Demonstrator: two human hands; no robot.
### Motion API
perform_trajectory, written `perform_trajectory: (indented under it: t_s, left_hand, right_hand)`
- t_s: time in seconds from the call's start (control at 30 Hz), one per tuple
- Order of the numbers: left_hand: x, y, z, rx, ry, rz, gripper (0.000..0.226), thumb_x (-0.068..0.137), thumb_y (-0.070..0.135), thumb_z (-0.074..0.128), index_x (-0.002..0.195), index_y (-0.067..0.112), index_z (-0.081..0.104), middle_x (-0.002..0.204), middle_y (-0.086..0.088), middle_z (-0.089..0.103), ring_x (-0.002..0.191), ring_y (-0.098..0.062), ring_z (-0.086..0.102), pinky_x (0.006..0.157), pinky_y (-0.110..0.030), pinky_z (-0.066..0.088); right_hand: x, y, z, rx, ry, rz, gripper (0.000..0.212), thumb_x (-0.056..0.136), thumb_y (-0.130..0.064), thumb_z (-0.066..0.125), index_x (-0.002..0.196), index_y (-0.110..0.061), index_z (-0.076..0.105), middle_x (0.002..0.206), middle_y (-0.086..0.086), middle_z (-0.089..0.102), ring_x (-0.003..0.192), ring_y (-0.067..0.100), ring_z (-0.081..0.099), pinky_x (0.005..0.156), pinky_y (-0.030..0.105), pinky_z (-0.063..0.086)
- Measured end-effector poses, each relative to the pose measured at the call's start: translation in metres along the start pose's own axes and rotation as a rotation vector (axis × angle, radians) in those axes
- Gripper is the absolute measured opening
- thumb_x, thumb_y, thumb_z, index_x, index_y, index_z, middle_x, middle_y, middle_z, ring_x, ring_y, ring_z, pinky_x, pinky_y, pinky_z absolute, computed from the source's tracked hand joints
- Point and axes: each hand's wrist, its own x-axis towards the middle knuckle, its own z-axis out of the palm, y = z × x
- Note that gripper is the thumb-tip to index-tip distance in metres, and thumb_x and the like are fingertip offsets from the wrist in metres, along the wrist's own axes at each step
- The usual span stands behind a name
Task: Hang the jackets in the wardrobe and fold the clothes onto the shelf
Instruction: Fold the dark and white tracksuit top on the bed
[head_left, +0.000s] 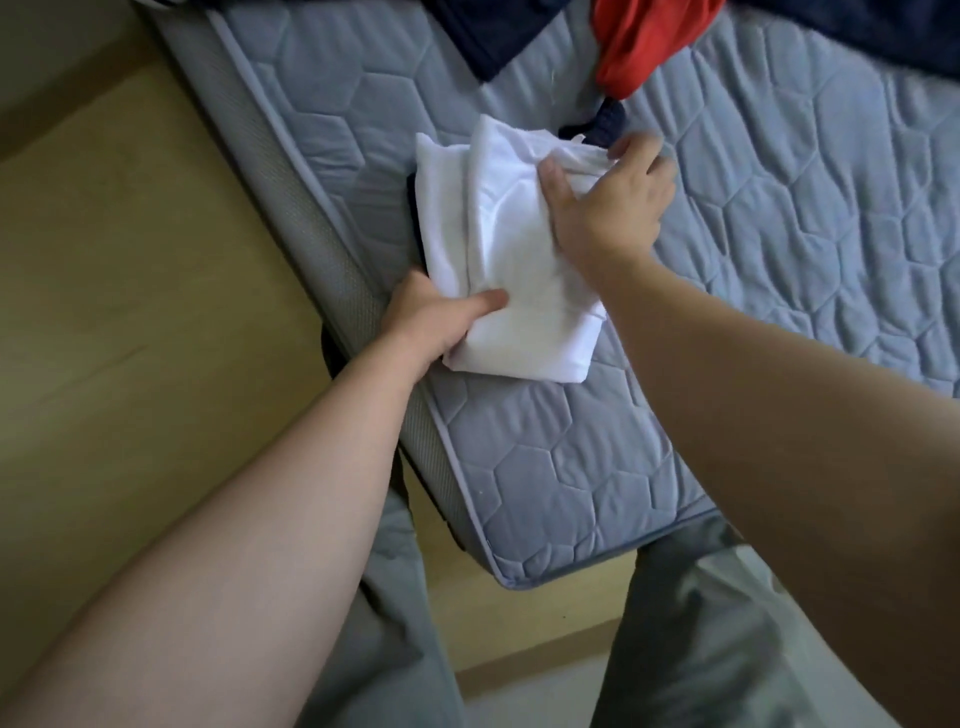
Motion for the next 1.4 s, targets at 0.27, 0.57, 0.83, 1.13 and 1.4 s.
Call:
perform_trajectory:
  t_s: [0.27,0.57,0.83,1.13,1.4]
  left_hand:
    - [-0.058,0.045,-0.024,-0.092,-0.227,0.088,0.026,0.082,0.036,0.078,0.096,0.019,0.066,0.094,0.003,0.071,0.086,-0.012,0.068,0.070,-0.023,0.053]
    - [-0.249,0.097,-0.183,-0.093,-0.371,0.117,0.031,0.085,0.034,0.074,0.106,0.011,0.070,0.099,-0.003,0.077,0.089,-0.021,0.074,0.085,-0.038,0.060]
    - [-0.377,0.112,-0.318,-0.025,-0.236,0.225,0.015,0.080,0.012,0.077,0.093,0.012,0.072,0.078,-0.001,0.077,0.066,-0.014,0.073,0.054,-0.023,0.054]
    - [-0.494,-0.013,-0.345,-0.309,-0.044,0.250,0.029,0.079,0.010,0.077,0.106,0.019,0.070,0.095,0.002,0.078,0.086,-0.015,0.075,0.074,-0.029,0.057]
    - [-0.602,-0.112,-0.433,0.432,0.485,0.359,0.037,0.078,0.018,0.056,0.110,0.034,0.051,0.088,0.012,0.066,0.077,-0.013,0.063,0.061,-0.031,0.050]
  right_hand:
    - [-0.075,0.013,-0.060,0.291,-0.362,0.629,0.091,0.071,-0.088,0.049,0.118,-0.012,0.065,0.112,0.002,0.068,0.102,0.025,0.065,0.095,0.035,0.050]
    - [-0.260,-0.140,-0.171,0.307,-0.285,0.544,0.097,0.082,-0.079,0.048,0.144,-0.005,0.044,0.138,0.014,0.056,0.119,0.033,0.057,0.100,0.041,0.047]
    - [-0.371,-0.260,-0.245,0.220,-0.459,0.224,0.069,0.102,-0.057,0.028,0.139,-0.004,0.050,0.134,0.017,0.057,0.118,0.035,0.056,0.100,0.043,0.048]
    - [-0.488,-0.264,-0.265,-0.189,-0.559,-0.261,0.047,0.095,-0.043,0.052,0.125,-0.007,0.051,0.119,0.014,0.060,0.107,0.032,0.061,0.088,0.039,0.051]
    - [-0.618,-0.316,-0.255,-0.488,-0.085,-1.628,0.129,0.073,-0.021,0.080,0.156,-0.032,-0.019,0.164,0.011,-0.021,0.151,0.039,-0.013,0.120,0.060,0.008]
